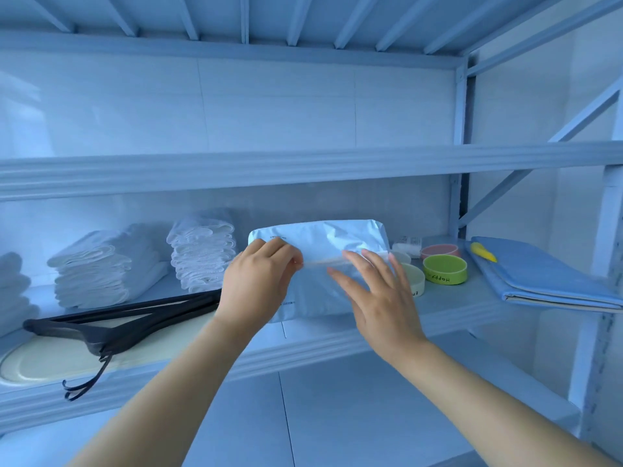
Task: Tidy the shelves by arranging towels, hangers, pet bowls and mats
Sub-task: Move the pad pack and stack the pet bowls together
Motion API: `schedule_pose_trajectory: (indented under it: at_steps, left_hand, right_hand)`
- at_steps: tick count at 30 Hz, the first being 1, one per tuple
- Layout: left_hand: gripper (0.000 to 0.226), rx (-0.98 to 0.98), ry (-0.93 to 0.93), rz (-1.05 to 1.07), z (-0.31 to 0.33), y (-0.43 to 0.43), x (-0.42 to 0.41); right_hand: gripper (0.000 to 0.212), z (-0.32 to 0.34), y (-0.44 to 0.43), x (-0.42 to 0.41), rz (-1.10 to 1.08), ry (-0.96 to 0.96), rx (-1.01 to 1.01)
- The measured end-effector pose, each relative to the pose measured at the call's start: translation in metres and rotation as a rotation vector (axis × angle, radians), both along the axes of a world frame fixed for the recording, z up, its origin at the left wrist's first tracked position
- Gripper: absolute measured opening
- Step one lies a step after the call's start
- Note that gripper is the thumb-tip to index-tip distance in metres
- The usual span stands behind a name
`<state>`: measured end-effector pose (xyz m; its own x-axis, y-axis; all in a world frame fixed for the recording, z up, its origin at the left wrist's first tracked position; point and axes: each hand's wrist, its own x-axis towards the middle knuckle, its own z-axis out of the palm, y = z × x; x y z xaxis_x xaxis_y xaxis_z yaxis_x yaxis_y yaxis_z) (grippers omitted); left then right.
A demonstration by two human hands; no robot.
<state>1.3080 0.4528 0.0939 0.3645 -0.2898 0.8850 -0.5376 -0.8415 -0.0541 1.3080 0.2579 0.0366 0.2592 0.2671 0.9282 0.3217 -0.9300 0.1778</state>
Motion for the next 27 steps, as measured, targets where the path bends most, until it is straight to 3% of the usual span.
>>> schedule_pose_trajectory:
  at_steps: [3, 9, 17, 22, 27]
  left_hand:
    - [0.006, -0.063, -0.011, -0.013, 0.022, 0.003, 0.005]
    - [0.009, -0.084, 0.092, 0.003, 0.043, 0.006, 0.029]
    - [0.038, 0.205, 0.004, 0.081, 0.008, 0.01, 0.032]
    - [0.052, 0.219, 0.067, 0.07, 0.007, 0.012, 0.049]
    - [0.051, 0.192, 0.006, 0.093, 0.011, 0.012, 0.067]
  right_hand:
    - [0.04, 0.008, 0.005, -0.007, 0.091, 0.053, -0.056]
    - [0.05, 0.034, 0.003, 0.009, 0.089, 0.327, -0.122]
    - [0.049, 0.046, -0.003, 0.037, 0.138, 0.282, -0.101]
    - [0.046, 0.051, -0.003, 0.055, 0.161, 0.24, -0.053]
    - [0.04, 0.056, -0.005, 0.076, 0.214, 0.093, 0.011]
